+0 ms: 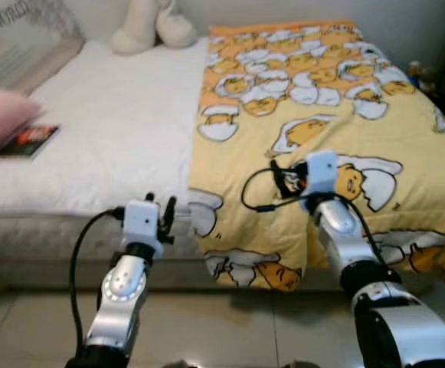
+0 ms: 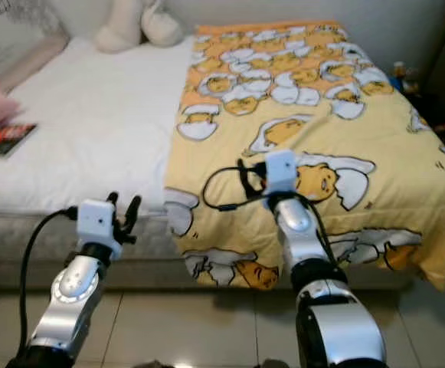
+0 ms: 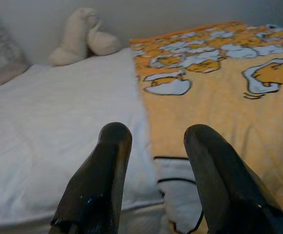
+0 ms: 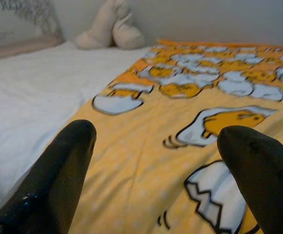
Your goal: Clean up the room
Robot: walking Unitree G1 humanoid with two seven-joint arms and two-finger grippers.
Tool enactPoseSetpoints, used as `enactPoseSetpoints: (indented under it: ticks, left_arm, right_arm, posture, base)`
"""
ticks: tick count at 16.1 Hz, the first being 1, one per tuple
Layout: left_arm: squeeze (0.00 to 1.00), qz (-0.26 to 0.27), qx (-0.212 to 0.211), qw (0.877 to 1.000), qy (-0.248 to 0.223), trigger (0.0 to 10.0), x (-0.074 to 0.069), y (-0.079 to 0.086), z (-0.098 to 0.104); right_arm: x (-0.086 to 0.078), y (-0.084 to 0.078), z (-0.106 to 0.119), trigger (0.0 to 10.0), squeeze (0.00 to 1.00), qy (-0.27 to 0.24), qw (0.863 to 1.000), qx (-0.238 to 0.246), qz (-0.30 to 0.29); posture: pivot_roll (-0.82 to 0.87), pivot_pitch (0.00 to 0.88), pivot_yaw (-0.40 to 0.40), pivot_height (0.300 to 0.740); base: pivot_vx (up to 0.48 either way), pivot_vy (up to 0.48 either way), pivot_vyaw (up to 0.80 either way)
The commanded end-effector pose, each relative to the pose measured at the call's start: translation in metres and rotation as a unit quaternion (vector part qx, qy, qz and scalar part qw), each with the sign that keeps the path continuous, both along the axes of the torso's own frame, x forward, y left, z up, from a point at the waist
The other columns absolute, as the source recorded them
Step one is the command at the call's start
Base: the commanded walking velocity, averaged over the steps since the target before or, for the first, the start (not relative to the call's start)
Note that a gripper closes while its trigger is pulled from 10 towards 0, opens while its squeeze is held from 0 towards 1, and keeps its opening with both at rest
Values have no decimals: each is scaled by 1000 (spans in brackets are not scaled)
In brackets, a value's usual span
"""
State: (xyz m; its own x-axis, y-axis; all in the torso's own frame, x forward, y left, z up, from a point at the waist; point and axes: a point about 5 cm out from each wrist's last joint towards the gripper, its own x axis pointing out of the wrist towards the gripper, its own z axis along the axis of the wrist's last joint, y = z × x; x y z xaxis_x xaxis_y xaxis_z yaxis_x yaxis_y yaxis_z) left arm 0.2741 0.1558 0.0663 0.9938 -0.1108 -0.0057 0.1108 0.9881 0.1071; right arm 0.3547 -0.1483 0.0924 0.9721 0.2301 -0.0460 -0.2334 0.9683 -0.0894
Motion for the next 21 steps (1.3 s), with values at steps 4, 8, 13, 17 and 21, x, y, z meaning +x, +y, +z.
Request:
enactPoseSetpoints:
  ticks: [4, 8, 13, 17, 21]
  left_arm:
    - [0, 30, -12, 999, 2, 10000, -1, 5, 2]
    - [0, 100, -30, 994, 21, 10000, -2, 20, -4]
    - [0, 183, -8, 982, 48, 10000, -23, 54, -17]
    - [0, 187, 3, 981, 53, 10000, -41, 54, -20]
    - [0, 158, -9, 987, 27, 10000, -50, 56, -6]
  right_arm:
    - [3, 10, 4, 10000, 0, -6, 1000, 6, 19]
    - [2, 10, 3, 10000, 0, -5, 1000, 7, 20]
    - [-22, 1, -25, 10000, 0, 23, 999, 15, 22]
    - [-73, -13, -60, 10000, 0, 54, 997, -7, 54]
    - [-107, -31, -69, 10000, 0, 63, 998, -8, 29]
  posture:
    - [-59, 0, 111, 740]
    - [-57, 0, 110, 740]
    - [-54, 0, 107, 740]
    - [-61, 0, 98, 740]
    - [-60, 0, 86, 740]
  base:
    - [0, -458, 591]
    - [0, -108, 581]
    - [0, 0, 560]
    - [0, 0, 561]
    - [0, 0, 562]
